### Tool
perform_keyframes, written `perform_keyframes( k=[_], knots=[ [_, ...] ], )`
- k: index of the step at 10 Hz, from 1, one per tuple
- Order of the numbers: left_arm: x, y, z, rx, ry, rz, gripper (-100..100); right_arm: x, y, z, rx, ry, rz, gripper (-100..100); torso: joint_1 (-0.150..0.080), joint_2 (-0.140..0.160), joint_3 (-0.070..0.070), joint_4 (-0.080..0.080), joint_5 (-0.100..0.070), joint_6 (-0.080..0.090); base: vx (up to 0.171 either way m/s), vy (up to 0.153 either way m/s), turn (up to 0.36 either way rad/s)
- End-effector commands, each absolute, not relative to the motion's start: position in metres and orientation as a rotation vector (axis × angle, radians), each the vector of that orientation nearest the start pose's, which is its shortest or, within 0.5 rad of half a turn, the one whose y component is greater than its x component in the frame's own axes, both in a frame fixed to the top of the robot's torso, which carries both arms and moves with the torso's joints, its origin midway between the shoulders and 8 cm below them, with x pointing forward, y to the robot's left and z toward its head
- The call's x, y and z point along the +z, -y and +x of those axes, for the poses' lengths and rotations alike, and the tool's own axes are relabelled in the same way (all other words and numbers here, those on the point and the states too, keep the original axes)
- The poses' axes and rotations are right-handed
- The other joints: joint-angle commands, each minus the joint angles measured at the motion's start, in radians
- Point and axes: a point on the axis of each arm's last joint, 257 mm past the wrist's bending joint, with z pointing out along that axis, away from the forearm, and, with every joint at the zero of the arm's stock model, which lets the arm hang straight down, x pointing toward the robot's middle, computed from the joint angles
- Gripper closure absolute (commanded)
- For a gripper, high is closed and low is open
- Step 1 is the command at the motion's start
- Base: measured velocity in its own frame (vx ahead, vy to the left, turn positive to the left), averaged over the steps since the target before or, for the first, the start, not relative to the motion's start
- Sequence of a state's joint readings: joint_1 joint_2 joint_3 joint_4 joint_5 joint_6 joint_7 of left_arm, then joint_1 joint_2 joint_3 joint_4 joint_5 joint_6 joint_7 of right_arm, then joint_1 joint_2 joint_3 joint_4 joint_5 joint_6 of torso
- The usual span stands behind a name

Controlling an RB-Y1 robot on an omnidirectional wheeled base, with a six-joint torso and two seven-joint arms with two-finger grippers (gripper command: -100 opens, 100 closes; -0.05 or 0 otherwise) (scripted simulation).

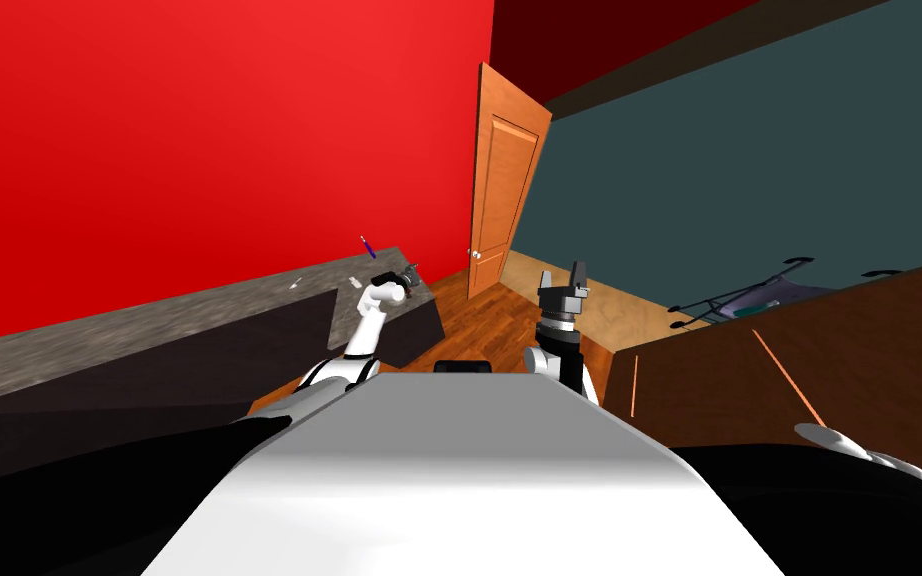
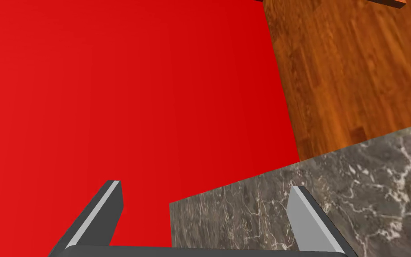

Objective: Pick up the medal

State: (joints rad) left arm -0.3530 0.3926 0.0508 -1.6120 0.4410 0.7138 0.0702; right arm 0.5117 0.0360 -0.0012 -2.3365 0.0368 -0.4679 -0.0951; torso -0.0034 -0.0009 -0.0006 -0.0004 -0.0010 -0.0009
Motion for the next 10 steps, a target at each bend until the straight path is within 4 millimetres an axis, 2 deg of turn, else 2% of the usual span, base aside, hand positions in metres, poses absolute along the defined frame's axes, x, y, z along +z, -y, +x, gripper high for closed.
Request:
perform_keyframes(
  k=[1, 2, 3, 4, 5, 7, 8, 9, 10],
  knots=[
    [-0.171, -0.28, 0.613, -1.149, -1.512, -1.503, -100, 0.04, 0.279, 0.337, 1.363, -0.567, 0.684, 0, 0.0, 0.0, 0.0, 0.0, 0.0, 0.0, 0.007, -0.017, 0.004],
    [-0.172, -0.287, 0.62, -1.131, -1.527, -1.55, -100, 0.04, 0.279, 0.337, 1.363, -0.567, 0.684, 0, 0.002, 0.001, 0.001, 0.0, 0.001, 0.0, 0.023, -0.032, -0.042],
    [-0.182, -0.288, 0.617, -1.107, -1.548, -1.577, -100, 0.04, 0.279, 0.337, 1.363, -0.567, 0.684, 0, 0.002, 0.0, 0.0, 0.0, 0.0, 0.0, 0.029, -0.034, -0.029],
    [-0.179, -0.295, 0.623, -1.098, -1.551, -1.613, -100, 0.04, 0.279, 0.337, 1.363, -0.567, 0.684, 0, 0.002, 0.0, 0.0, 0.0, 0.001, 0.0, 0.037, -0.066, -0.044],
    [-0.191, -0.297, 0.619, -1.069, -1.573, -1.647, -100, 0.04, 0.279, 0.337, 1.363, -0.567, 0.684, 0, 0.0, -0.001, 0.0, 0.0, 0.0, 0.0, 0.031, -0.058, -0.015],
    [-0.195, -0.305, 0.621, -1.037, -1.59, -1.707, -100, 0.04, 0.279, 0.337, 1.363, -0.567, 0.684, 0, 0.002, 0.001, 0.0, 0.0, 0.001, 0.0, 0.021, -0.025, -0.015],
    [-0.205, -0.307, 0.617, -1.011, -1.608, -1.735, -100, 0.04, 0.279, 0.337, 1.363, -0.567, 0.684, 0, 0.002, 0.0, 0.0, 0.0, 0.0, 0.0, 0.029, -0.031, -0.021],
    [-0.199, -0.313, 0.621, -1.0, -1.608, -1.771, -100, 0.04, 0.279, 0.337, 1.363, -0.567, 0.684, 0, 0.002, 0.0, 0.0, 0.0, 0.001, 0.0, 0.038, -0.051, -0.023],
    [-0.215, -0.318, 0.615, -0.959, -1.629, -1.817, -100, 0.04, 0.279, 0.337, 1.363, -0.567, 0.684, 0, 0.001, -0.001, 0.0, 0.0, 0.0, 0.0, 0.039, -0.038, -0.01]
  ],
)
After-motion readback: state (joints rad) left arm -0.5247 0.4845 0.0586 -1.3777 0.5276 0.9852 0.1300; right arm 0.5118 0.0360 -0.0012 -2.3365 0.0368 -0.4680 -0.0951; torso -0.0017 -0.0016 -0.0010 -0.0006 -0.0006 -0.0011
